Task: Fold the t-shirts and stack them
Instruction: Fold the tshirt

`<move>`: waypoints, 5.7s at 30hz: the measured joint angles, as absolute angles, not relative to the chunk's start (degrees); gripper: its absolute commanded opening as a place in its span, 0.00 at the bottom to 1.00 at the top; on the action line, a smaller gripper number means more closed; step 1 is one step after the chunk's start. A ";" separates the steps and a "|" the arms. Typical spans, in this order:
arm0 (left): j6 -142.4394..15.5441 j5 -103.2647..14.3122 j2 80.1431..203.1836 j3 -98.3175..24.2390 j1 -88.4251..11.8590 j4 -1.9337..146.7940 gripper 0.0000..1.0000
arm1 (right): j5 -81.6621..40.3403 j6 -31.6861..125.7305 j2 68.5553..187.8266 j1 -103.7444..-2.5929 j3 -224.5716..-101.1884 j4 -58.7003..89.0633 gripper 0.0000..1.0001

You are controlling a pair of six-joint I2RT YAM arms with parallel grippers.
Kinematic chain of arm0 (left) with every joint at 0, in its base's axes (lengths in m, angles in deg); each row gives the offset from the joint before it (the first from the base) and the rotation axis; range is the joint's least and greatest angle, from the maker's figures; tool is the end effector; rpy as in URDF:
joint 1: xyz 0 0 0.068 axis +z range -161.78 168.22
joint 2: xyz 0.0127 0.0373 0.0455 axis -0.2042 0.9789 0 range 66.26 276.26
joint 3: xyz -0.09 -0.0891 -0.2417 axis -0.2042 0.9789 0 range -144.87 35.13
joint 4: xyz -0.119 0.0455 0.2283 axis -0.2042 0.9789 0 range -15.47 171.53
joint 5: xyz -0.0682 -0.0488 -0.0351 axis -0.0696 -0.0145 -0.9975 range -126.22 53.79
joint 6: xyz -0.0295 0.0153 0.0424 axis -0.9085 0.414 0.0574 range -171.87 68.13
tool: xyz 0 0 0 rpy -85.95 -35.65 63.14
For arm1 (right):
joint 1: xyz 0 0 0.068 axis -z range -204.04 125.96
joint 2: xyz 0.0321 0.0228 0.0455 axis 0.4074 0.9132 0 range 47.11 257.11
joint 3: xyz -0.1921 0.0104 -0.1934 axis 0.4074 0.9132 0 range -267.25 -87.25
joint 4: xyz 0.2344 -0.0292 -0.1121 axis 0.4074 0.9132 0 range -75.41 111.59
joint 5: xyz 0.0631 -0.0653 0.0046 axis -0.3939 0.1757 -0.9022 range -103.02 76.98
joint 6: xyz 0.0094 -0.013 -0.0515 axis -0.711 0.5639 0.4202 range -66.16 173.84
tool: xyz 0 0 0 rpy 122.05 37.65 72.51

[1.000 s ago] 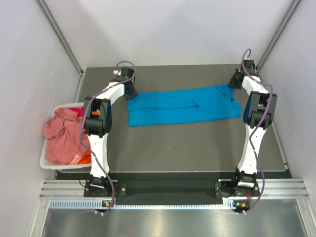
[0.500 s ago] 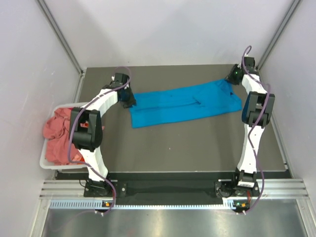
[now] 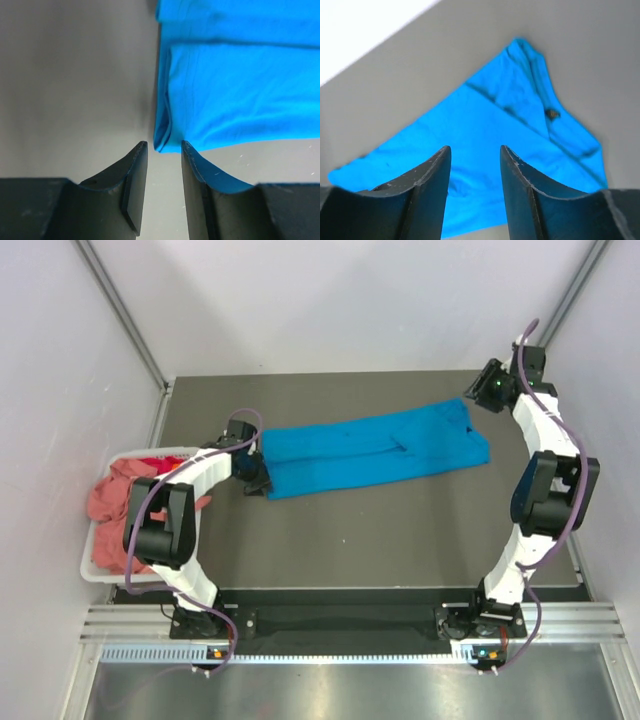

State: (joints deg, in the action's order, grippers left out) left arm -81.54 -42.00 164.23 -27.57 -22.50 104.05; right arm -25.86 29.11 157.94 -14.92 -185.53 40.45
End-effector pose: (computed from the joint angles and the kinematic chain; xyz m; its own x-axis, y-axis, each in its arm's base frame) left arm 0.3314 -0.0663 0.1835 -0.8849 -0.3337 -0.3250 -0.2426 0.9257 -0.2901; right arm 0.4469 -0.0637 0.2979 -0.5644 0.5037 -0.6540 0.2408 0.8583 0.4532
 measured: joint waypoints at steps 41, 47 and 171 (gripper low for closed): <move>-85.23 -46.43 164.84 -27.98 -23.16 100.14 0.12 | -26.82 29.26 148.08 -14.92 -164.04 39.08 0.45; -85.84 -44.97 165.19 -23.65 -23.44 99.61 0.11 | -26.84 29.30 148.08 -14.92 -164.04 39.08 0.45; -74.09 -38.26 169.04 -41.31 -30.35 119.81 0.41 | -31.33 27.53 185.58 -6.00 -200.72 33.55 0.26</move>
